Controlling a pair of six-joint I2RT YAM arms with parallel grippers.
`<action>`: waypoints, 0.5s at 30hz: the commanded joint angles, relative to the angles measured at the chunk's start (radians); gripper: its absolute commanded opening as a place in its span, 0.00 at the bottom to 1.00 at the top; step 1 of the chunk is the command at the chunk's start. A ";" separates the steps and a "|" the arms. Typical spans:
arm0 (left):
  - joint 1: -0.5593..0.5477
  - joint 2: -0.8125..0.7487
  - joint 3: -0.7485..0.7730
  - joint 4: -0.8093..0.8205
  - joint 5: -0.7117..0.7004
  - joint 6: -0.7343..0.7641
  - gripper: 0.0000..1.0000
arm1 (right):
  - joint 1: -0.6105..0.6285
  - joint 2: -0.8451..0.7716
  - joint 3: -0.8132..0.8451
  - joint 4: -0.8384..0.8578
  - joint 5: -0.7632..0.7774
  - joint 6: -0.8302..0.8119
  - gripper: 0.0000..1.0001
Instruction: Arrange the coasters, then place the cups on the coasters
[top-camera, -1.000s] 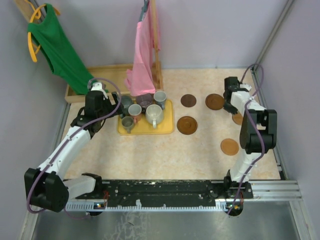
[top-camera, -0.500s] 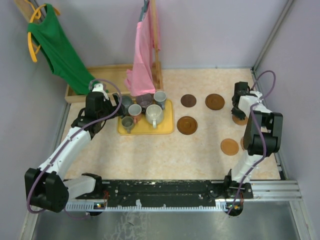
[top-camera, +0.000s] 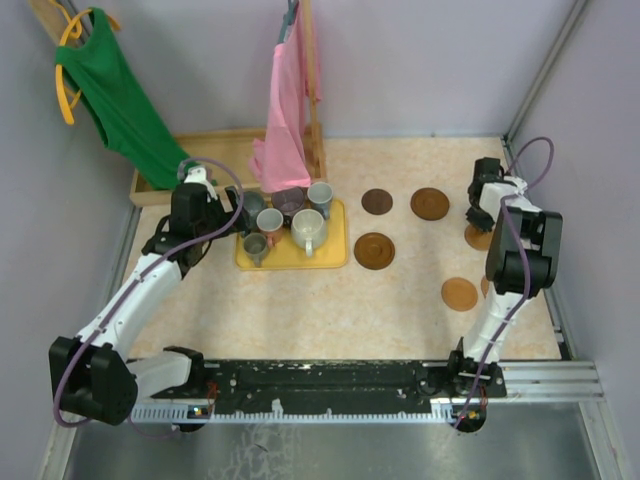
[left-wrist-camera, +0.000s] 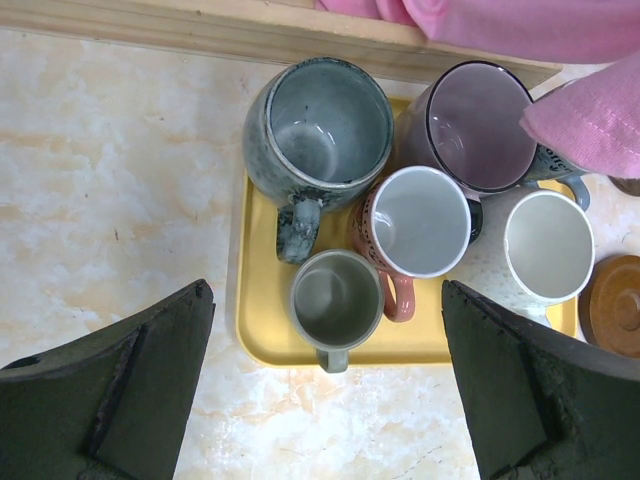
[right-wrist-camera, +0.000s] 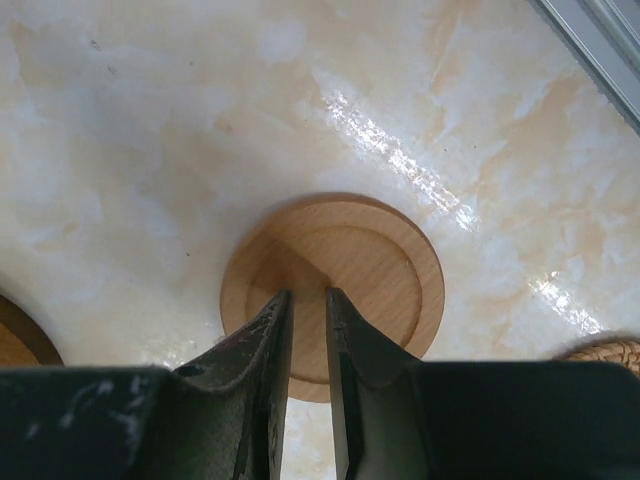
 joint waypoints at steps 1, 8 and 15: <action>-0.004 -0.011 0.042 -0.008 -0.004 0.009 1.00 | -0.019 0.057 0.076 0.018 -0.014 -0.002 0.21; -0.005 0.012 0.055 -0.008 0.009 -0.002 1.00 | -0.019 0.170 0.208 -0.004 -0.030 -0.009 0.21; -0.005 0.027 0.068 -0.010 -0.003 0.002 1.00 | -0.018 0.249 0.305 -0.015 -0.048 -0.021 0.20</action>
